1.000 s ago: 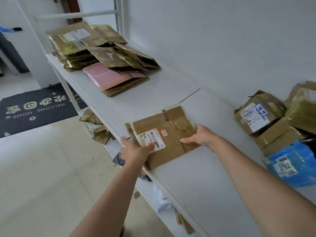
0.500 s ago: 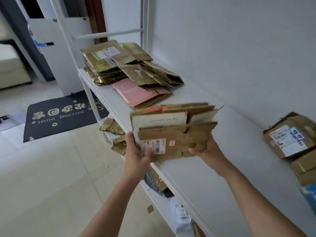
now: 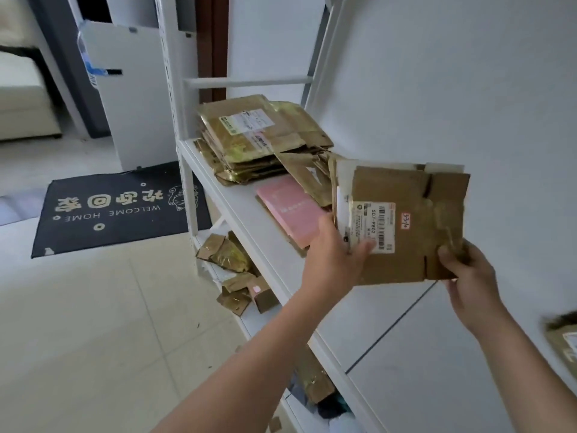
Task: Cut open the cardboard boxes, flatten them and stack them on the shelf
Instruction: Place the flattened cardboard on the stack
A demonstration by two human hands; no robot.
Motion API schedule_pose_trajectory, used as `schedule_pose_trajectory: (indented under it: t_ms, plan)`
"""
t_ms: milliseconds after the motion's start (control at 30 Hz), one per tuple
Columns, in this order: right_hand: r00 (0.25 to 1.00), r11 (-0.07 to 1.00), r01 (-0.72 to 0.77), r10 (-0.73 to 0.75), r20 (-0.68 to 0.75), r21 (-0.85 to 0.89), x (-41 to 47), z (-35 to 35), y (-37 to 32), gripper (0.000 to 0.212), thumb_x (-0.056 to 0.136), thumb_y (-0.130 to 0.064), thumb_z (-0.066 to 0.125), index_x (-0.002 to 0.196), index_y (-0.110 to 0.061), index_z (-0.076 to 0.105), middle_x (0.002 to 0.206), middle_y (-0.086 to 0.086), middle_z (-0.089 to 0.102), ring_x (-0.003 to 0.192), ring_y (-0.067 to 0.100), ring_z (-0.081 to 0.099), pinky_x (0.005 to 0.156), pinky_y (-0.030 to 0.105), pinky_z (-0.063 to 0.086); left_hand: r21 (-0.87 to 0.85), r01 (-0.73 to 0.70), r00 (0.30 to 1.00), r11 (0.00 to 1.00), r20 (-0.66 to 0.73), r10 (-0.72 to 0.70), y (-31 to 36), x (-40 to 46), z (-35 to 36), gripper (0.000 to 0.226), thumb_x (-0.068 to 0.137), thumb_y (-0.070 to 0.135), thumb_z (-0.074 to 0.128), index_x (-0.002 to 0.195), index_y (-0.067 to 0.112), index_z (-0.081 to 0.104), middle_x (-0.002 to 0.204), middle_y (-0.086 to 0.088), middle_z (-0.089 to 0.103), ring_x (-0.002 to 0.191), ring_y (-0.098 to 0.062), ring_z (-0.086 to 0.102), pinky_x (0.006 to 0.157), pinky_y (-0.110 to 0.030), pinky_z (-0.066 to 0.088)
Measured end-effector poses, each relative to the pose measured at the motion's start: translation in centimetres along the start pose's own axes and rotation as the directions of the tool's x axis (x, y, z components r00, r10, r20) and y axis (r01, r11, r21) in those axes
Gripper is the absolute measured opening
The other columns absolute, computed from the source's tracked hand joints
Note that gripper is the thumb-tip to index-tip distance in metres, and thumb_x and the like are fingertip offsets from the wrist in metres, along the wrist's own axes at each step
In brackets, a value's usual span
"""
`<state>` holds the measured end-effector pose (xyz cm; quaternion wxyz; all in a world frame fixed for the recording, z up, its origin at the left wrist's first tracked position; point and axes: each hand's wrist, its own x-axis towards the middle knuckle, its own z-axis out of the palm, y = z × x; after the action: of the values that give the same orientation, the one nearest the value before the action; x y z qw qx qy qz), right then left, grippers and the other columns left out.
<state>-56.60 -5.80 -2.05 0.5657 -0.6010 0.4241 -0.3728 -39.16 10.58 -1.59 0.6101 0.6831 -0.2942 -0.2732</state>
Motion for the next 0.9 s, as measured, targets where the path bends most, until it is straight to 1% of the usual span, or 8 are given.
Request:
schedule_pose_trajectory:
  t_ms: [100,267,467,633,700,767,800,900]
  plan:
    - [0.997,0.999,0.027,-0.025,-0.071,0.019,3.4,2.0,-2.8,0.022,0.093,-0.013,0.063,0.112,-0.024,0.066,0.108,-0.011,0.074,0.105,0.010,0.069,0.088,0.026,0.055,0.022,0.016,1.000,1.000,-0.017,-0.016,2.4,4.3,0.2,0.039,0.089,0.038,0.071,0.109,0.023,0.041,0.103,0.011,0.053,0.088,-0.006,0.055,0.065,-0.019,0.048]
    - [0.987,0.991,0.130,-0.132,-0.096,-0.020,10.1,5.3,-4.3,0.021,0.092,-0.016,0.065,0.111,-0.025,0.068,0.109,-0.012,0.074,0.099,0.006,0.070,0.086,0.026,0.053,0.195,0.026,0.992,0.980,-0.125,-0.001,3.1,11.4,0.5,0.059,0.087,0.052,0.066,0.122,0.008,0.049,0.117,-0.002,0.031,0.115,-0.023,0.036,0.105,-0.039,0.038]
    - [0.986,0.981,0.165,-0.166,0.002,-0.106,18.0,8.5,-1.4,0.009,0.091,-0.025,0.067,0.098,-0.022,0.072,0.094,-0.015,0.075,0.091,0.001,0.070,0.076,0.016,0.050,0.188,0.124,0.979,0.974,-0.182,-0.089,0.3,17.7,0.3,0.069,0.085,0.050,0.068,0.130,0.003,0.044,0.139,-0.012,0.022,0.125,-0.032,0.028,0.106,-0.039,0.031]
    - [0.988,0.948,0.051,-0.002,0.157,-0.315,22.1,9.7,4.2,0.023,0.090,-0.036,0.067,0.090,-0.014,0.072,0.082,-0.003,0.072,0.065,0.003,0.066,0.071,0.028,0.053,0.168,0.334,0.940,0.927,-0.135,-0.314,-3.9,21.0,-0.6,0.067,0.086,0.036,0.069,0.135,0.004,0.038,0.135,-0.015,0.036,0.119,-0.029,0.040,0.097,-0.033,0.042]
    - [0.978,0.926,0.006,0.073,0.196,-0.378,23.0,9.9,5.9,0.029,0.090,-0.038,0.068,0.097,-0.010,0.072,0.091,0.004,0.072,0.069,0.007,0.068,0.070,0.031,0.058,0.096,0.392,0.918,0.915,-0.113,-0.381,-4.5,21.8,-0.7,0.075,0.082,0.029,0.075,0.136,0.003,0.029,0.134,-0.015,0.038,0.098,-0.026,0.047,0.073,-0.033,0.050]
    - [0.971,0.881,0.044,0.073,0.227,-0.470,24.1,9.9,6.4,0.039,0.088,-0.046,0.066,0.102,-0.010,0.071,0.097,0.005,0.070,0.078,0.012,0.067,0.067,0.029,0.057,0.046,0.411,0.908,0.910,-0.108,-0.404,-4.4,22.5,-0.6,0.080,0.081,0.022,0.076,0.138,0.005,0.021,0.135,-0.015,0.036,0.082,-0.022,0.043,0.053,-0.030,0.038]
    - [0.968,0.850,0.088,0.051,0.247,-0.520,24.7,9.8,6.2,0.042,0.085,-0.054,0.065,0.100,-0.015,0.071,0.100,0.004,0.069,0.085,0.014,0.066,0.071,0.029,0.054,0.032,0.409,0.908,0.912,-0.113,-0.403,-4.5,23.0,-0.4,0.081,0.083,0.019,0.075,0.139,0.004,0.019,0.138,-0.014,0.035,0.087,-0.024,0.044,0.054,-0.032,0.039]
    - [0.944,0.805,0.152,0.053,0.325,-0.573,26.2,9.5,5.4,0.053,0.070,-0.072,0.061,0.092,-0.025,0.070,0.102,-0.003,0.069,0.094,0.012,0.062,0.082,0.029,0.044,-0.001,0.415,0.902,0.910,-0.132,-0.411,-5.4,24.2,-0.1,0.080,0.087,0.019,0.072,0.143,0.000,0.018,0.144,-0.016,0.034,0.122,-0.030,0.043,0.093,-0.039,0.047]
